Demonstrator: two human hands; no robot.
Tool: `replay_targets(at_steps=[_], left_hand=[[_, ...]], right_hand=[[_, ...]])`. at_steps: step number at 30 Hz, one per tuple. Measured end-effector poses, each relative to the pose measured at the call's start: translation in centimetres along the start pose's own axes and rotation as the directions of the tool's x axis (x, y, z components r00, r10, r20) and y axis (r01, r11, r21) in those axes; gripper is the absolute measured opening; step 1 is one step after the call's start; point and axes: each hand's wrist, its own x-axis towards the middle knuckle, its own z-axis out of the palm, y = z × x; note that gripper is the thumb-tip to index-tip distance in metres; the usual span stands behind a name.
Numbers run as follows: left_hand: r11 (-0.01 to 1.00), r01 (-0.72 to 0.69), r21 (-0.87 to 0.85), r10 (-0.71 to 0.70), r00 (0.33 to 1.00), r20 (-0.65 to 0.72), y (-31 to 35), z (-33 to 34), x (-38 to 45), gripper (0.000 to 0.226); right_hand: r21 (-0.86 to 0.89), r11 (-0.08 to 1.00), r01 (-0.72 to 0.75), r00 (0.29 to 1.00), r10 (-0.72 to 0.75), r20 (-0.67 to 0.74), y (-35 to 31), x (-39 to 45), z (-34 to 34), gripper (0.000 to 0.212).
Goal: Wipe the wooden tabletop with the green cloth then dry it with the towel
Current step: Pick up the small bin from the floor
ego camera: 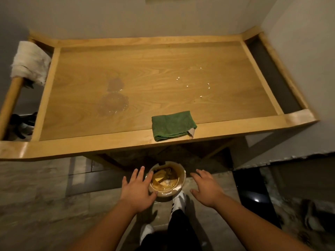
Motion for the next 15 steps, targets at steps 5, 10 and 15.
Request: replay_targets(at_steps=[5, 10, 15], left_hand=[[1.0, 0.007, 0.021, -0.008, 0.999, 0.037, -2.0, 4.1, 3.0, 0.083], [0.99, -0.068, 0.122, 0.063, 0.997, 0.047, -2.7, 8.5, 7.3, 0.074], [0.999, -0.047, 0.025, 0.044, 0.993, 0.108, -3.5, 14.7, 12.6, 0.067]], right_hand=[[0.054, 0.991, -0.122, 0.992, 0.123, -0.023, 0.2, 3.5, 4.2, 0.069], [0.044, 0.991, -0.126, 0.992, 0.127, -0.016, 1.6, 8.2, 8.6, 0.069], [0.0, 0.994, -0.109, 0.993, 0.109, 0.037, 5.1, 14.7, 13.9, 0.063]])
